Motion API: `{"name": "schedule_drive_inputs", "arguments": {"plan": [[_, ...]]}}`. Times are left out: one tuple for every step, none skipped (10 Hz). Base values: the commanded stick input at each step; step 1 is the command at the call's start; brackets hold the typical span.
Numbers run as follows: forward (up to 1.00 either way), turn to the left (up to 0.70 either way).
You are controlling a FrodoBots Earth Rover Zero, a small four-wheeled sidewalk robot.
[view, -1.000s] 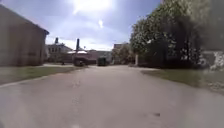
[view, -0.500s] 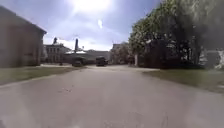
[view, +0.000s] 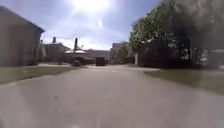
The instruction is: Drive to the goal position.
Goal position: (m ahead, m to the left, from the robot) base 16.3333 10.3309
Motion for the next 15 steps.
{"name": "schedule_drive_inputs", "arguments": {"plan": [[1.0, 0.0], [1.0, 0.0], [1.0, 0.0], [1.0, 0.0], [1.0, 0.0], [1.0, 0.0], [1.0, 0.0], [1.0, 0.0], [1.0, 0.0], [1.0, 0.0], [1.0, 0.0], [1.0, 0.0], [1.0, 0.0], [1.0, 0.0], [1.0, 0.0]]}}
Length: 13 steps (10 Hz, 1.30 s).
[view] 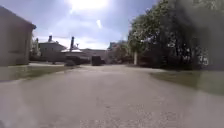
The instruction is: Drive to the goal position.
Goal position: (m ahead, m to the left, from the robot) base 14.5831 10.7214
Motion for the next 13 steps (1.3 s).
{"name": "schedule_drive_inputs", "arguments": {"plan": [[1.0, 0.0], [1.0, 0.0], [1.0, 0.0], [1.0, 0.0], [0.0, 0.0], [0.0, 0.0], [0.0, 0.0], [0.01, 0.0], [0.92, 0.0], [1.0, 0.0], [1.0, 0.0], [1.0, 0.0], [1.0, 0.0]]}}
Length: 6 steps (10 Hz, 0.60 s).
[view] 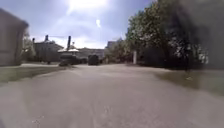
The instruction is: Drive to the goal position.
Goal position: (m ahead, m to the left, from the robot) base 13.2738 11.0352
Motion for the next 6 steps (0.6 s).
{"name": "schedule_drive_inputs", "arguments": {"plan": [[1.0, 0.0], [1.0, 0.0], [1.0, 0.0], [1.0, 0.0], [1.0, 0.0], [1.0, 0.0]]}}
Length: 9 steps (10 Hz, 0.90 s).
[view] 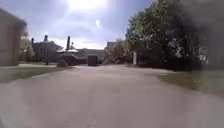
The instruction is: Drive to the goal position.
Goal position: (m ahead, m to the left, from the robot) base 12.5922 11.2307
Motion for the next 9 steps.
{"name": "schedule_drive_inputs", "arguments": {"plan": [[1.0, 0.0], [1.0, 0.0], [1.0, 0.0], [1.0, 0.0], [1.0, 0.0], [1.0, 0.0], [1.0, 0.0], [1.0, 0.0], [1.0, 0.0]]}}
